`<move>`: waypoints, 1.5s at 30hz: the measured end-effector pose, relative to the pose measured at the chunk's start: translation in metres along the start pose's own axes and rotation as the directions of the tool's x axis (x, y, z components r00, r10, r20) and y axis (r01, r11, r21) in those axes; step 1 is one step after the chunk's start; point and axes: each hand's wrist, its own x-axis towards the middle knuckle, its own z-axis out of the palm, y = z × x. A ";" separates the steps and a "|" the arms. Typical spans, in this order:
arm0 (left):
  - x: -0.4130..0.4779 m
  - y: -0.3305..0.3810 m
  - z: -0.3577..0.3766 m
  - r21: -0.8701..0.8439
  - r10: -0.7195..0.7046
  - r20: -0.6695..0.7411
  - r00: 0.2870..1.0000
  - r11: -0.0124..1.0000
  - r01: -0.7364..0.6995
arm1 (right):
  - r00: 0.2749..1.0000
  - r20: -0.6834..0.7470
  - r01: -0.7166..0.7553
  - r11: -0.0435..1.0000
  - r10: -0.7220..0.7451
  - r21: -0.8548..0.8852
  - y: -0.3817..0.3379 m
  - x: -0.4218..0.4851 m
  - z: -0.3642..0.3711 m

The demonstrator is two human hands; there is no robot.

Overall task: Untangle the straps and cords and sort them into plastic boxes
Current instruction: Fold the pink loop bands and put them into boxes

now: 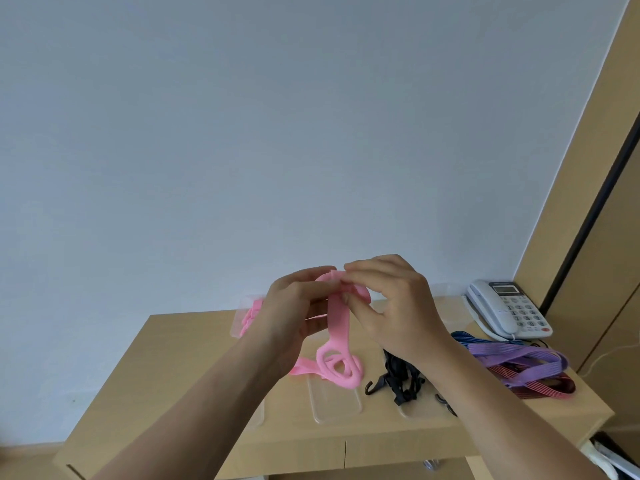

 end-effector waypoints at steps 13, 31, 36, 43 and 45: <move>0.003 0.000 0.008 -0.030 0.029 -0.093 0.995 0.999 -0.032 | 0.951 0.105 -0.309 0.915 0.291 0.260 0.004 0.004 -0.006; 0.009 -0.020 0.008 -0.334 -0.238 0.047 0.970 0.911 0.240 | 0.928 0.085 -0.372 0.912 0.362 0.175 0.009 0.006 -0.008; 0.008 -0.022 0.012 -0.346 -0.286 0.082 0.955 0.890 0.297 | 0.945 0.022 -0.326 0.936 0.326 0.135 0.010 0.004 -0.006; 0.009 -0.018 0.013 -0.310 -0.199 0.093 0.976 0.925 0.219 | 0.989 -0.084 -0.120 0.992 0.122 0.029 0.005 -0.002 -0.005; 0.009 -0.017 0.014 -0.278 -0.183 0.099 0.978 0.939 0.203 | 0.991 -0.087 -0.098 0.995 0.099 0.013 0.004 -0.003 -0.004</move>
